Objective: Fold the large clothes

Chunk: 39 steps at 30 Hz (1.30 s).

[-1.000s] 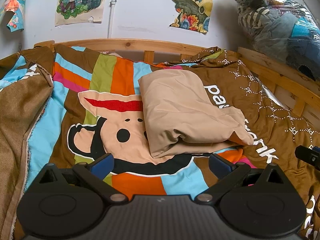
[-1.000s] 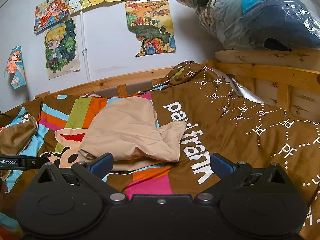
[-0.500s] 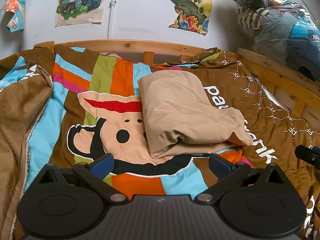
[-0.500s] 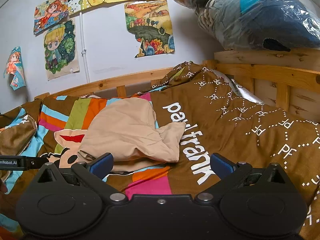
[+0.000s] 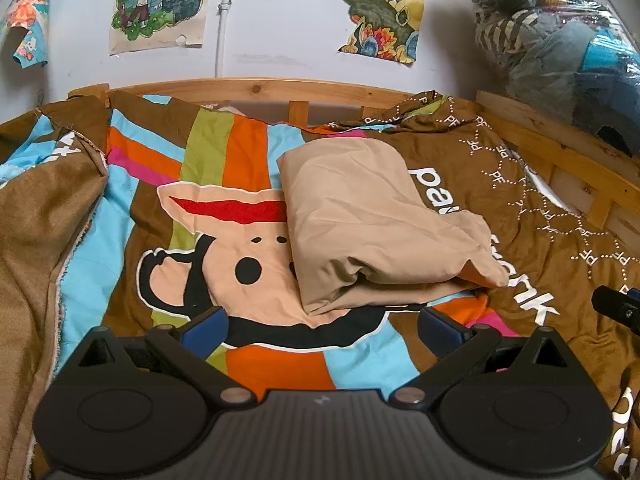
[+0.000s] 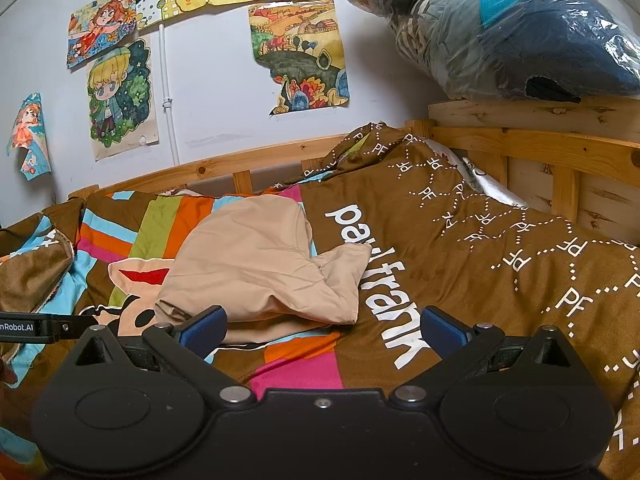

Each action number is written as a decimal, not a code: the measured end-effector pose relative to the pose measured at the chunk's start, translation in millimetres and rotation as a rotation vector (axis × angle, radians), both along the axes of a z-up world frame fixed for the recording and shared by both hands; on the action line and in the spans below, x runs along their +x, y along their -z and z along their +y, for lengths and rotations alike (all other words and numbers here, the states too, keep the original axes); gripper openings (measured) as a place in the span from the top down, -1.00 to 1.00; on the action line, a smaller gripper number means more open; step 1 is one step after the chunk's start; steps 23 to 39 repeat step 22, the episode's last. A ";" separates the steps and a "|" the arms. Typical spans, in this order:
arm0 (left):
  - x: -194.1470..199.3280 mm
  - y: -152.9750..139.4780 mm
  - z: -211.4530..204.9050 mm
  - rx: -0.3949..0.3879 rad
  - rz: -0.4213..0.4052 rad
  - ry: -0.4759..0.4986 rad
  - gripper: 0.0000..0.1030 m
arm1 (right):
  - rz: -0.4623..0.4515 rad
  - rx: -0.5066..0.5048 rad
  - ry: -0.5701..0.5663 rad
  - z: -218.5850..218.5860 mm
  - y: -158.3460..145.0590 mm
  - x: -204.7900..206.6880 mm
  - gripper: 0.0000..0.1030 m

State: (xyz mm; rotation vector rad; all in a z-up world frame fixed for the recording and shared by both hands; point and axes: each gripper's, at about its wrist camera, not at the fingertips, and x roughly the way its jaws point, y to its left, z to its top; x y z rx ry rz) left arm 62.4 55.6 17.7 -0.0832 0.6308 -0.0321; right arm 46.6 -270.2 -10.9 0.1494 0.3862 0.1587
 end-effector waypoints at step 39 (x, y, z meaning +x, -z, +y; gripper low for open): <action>-2.4 0.1 -3.5 0.059 -0.013 0.038 -0.99 | 0.005 -0.002 -0.001 0.1 2.0 -0.2 -0.99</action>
